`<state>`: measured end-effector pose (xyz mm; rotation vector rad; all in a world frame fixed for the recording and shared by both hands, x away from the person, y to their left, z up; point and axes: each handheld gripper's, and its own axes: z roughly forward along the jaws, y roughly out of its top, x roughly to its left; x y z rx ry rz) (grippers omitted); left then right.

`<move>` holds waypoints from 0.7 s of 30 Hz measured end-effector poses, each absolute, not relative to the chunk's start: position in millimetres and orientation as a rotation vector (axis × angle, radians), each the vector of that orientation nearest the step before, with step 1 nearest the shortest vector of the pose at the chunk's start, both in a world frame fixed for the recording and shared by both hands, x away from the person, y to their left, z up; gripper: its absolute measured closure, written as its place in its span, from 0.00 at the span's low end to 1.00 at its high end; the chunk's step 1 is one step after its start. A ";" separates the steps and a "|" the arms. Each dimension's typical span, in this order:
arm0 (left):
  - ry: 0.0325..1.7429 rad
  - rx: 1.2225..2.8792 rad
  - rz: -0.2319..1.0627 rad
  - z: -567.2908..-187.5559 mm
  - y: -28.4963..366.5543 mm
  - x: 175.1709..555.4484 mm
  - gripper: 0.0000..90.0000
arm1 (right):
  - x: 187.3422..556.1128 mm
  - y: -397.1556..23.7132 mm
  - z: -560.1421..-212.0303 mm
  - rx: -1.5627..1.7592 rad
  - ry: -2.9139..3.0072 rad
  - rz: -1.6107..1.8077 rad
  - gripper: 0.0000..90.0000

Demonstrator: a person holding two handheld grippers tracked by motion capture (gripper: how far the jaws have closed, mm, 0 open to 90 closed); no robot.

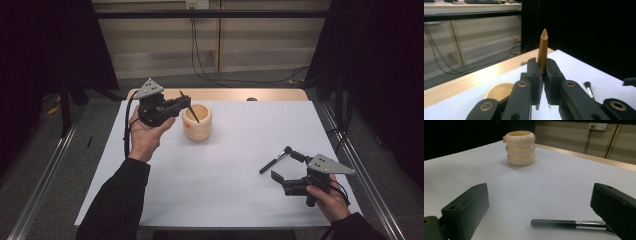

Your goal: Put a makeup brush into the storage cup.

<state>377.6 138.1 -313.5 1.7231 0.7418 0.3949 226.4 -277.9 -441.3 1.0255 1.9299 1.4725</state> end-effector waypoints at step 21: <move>0.844 1.727 0.451 -322.4 135.7 414.7 0.93 | 227.4 -279.4 -442.5 1.042 1.921 1.485 0.02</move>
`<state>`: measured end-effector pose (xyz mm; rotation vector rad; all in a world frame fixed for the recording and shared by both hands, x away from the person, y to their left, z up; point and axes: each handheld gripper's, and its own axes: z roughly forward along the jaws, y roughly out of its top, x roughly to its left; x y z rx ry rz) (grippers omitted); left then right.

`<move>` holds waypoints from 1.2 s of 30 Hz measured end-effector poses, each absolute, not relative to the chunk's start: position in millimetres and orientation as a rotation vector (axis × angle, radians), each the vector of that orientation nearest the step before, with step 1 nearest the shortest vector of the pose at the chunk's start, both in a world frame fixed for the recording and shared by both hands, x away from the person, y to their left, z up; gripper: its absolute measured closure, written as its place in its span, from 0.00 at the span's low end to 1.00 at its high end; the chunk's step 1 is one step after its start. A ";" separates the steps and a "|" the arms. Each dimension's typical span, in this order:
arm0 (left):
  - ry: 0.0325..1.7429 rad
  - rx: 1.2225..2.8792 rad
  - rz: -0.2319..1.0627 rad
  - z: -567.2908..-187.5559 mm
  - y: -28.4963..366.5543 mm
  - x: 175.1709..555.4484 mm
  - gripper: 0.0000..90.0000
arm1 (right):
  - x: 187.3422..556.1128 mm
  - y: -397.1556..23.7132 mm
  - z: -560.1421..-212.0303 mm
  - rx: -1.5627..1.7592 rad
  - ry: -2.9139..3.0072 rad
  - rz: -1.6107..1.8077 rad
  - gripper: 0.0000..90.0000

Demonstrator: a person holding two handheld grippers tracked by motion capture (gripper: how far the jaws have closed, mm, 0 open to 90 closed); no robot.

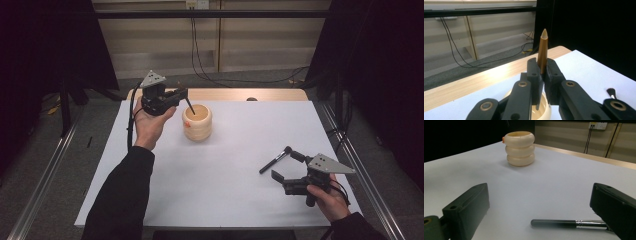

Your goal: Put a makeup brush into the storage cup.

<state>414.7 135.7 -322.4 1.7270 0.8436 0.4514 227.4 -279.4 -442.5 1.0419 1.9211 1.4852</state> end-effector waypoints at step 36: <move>0.872 1.808 0.459 -355.5 118.2 425.1 0.93 | 226.9 -278.3 -442.6 1.024 1.926 1.496 0.03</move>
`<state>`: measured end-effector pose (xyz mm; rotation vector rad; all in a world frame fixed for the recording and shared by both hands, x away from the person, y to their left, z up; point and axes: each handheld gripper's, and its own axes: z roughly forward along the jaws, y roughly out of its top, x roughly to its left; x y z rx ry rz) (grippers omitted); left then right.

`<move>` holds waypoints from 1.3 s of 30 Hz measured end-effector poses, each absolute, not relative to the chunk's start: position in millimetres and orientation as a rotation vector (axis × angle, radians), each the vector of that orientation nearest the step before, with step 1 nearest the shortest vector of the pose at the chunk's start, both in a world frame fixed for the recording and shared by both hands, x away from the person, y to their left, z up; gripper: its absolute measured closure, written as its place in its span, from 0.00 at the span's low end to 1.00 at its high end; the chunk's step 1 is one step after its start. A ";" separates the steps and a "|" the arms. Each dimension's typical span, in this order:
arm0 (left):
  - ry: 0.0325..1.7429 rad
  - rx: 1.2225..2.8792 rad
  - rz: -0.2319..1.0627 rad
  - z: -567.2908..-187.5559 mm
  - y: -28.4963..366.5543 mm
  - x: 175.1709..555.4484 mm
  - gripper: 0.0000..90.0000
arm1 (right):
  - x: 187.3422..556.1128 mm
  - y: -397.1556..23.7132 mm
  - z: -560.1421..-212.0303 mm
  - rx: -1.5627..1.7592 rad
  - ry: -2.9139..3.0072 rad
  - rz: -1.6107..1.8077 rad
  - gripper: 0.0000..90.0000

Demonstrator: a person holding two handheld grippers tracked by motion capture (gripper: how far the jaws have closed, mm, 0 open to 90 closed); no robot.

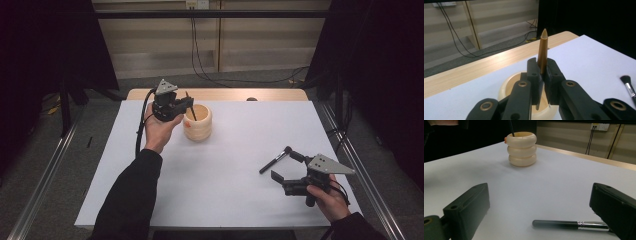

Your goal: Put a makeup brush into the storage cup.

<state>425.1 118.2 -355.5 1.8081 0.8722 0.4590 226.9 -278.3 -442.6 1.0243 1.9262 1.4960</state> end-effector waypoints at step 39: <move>0.911 1.784 0.419 -385.9 115.9 432.0 0.86 | 226.0 -278.1 -442.4 1.017 1.929 1.511 0.03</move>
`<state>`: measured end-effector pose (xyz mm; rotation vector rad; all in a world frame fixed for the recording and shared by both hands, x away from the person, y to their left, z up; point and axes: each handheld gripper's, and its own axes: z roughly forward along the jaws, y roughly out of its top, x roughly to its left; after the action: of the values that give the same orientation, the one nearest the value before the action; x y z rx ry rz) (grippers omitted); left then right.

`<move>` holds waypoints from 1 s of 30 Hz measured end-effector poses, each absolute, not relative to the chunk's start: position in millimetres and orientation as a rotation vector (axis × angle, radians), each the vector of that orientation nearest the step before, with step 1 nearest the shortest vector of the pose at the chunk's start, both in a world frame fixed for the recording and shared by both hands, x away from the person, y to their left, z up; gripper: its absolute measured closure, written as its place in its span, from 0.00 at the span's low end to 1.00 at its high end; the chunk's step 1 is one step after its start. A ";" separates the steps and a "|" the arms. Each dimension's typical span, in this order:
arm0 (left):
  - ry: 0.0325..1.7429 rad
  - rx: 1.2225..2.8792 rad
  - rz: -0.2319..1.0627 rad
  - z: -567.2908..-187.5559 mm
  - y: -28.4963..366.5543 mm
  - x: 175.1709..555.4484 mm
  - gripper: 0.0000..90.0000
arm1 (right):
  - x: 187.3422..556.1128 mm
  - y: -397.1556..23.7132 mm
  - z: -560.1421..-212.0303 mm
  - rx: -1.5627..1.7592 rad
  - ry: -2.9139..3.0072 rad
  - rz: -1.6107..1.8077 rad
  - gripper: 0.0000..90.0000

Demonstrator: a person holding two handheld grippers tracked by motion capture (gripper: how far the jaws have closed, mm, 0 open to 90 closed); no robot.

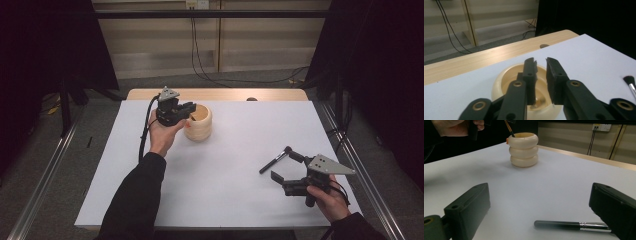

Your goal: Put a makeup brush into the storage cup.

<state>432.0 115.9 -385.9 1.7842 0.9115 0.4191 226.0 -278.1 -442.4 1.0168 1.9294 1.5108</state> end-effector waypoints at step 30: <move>0.909 1.735 0.458 -382.4 119.2 429.4 0.03 | 225.7 -278.5 -441.8 1.038 1.916 1.520 0.03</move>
<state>429.4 119.2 -382.4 1.7351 0.9087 0.4584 225.7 -278.5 -441.8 1.0375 1.9161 1.5199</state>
